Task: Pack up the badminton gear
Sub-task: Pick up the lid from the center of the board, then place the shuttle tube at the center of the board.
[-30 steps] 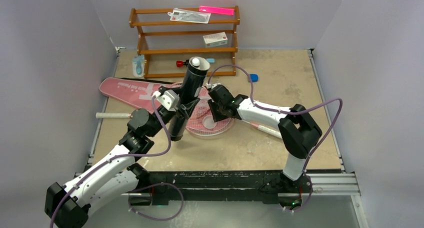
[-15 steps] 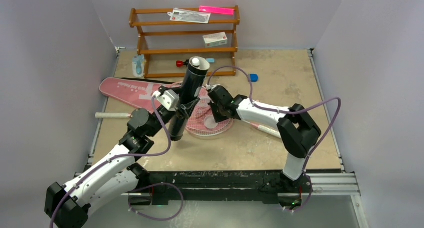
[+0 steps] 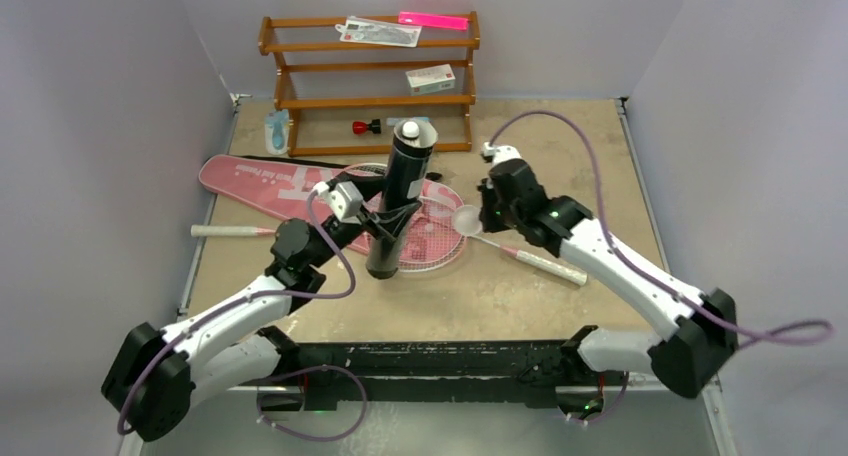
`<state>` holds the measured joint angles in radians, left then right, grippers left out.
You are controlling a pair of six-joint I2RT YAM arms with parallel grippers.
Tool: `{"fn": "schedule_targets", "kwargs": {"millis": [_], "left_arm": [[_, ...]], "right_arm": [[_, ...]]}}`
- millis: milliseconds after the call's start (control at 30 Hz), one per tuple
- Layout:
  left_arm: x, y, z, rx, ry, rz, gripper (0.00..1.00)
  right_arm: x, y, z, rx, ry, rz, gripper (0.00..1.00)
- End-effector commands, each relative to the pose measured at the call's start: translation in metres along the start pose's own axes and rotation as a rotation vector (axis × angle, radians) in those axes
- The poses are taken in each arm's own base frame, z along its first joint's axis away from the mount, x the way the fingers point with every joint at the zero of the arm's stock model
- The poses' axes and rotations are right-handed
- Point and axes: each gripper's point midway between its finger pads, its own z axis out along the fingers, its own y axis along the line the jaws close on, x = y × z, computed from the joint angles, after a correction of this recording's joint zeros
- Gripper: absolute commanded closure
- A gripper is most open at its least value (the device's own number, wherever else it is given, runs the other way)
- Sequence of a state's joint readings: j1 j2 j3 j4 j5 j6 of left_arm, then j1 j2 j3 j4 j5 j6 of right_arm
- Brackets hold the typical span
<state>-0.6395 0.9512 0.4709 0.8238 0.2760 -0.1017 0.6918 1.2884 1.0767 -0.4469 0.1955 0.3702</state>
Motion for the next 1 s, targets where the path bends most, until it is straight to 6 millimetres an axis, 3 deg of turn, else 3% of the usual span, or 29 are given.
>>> {"fn": "schedule_targets", "kwargs": {"millis": [0,100,167,233,333,433,533,767,967], "left_arm": [[-0.06,-0.026,0.024,0.08,-0.243,-0.117,0.6],[-0.061,-0.07,0.039,0.151,-0.268,-0.062,0.58],[-0.063,-0.092,0.044,0.19,-0.289,-0.116,0.56],[-0.06,-0.098,0.044,0.199,-0.317,-0.188,0.56],[-0.04,-0.107,0.045,0.2,-0.326,-0.187,0.57],[-0.026,-0.113,0.051,0.223,-0.365,-0.167,0.56],[-0.021,-0.123,0.066,0.273,-0.419,-0.124,0.55],[-0.003,-0.14,0.097,0.347,-0.415,-0.117,0.54],[0.012,-0.145,0.107,0.366,-0.397,-0.106,0.53]], "right_arm": [[-0.001,-0.039,-0.04,0.078,-0.072,0.071,1.0],[-0.007,-0.057,-0.066,0.134,-0.14,0.096,1.0],[-0.011,-0.074,-0.08,0.216,-0.169,0.107,1.0],[-0.015,-0.099,-0.1,0.355,-0.196,0.137,1.0],[-0.028,-0.128,-0.138,0.511,-0.297,0.188,1.0],[-0.047,-0.134,-0.173,0.518,-0.417,0.234,1.0],[-0.06,-0.134,-0.196,0.497,-0.489,0.239,1.0],[-0.058,-0.143,-0.214,0.539,-0.506,0.244,1.0],[-0.054,-0.151,-0.228,0.571,-0.518,0.248,1.0]]}}
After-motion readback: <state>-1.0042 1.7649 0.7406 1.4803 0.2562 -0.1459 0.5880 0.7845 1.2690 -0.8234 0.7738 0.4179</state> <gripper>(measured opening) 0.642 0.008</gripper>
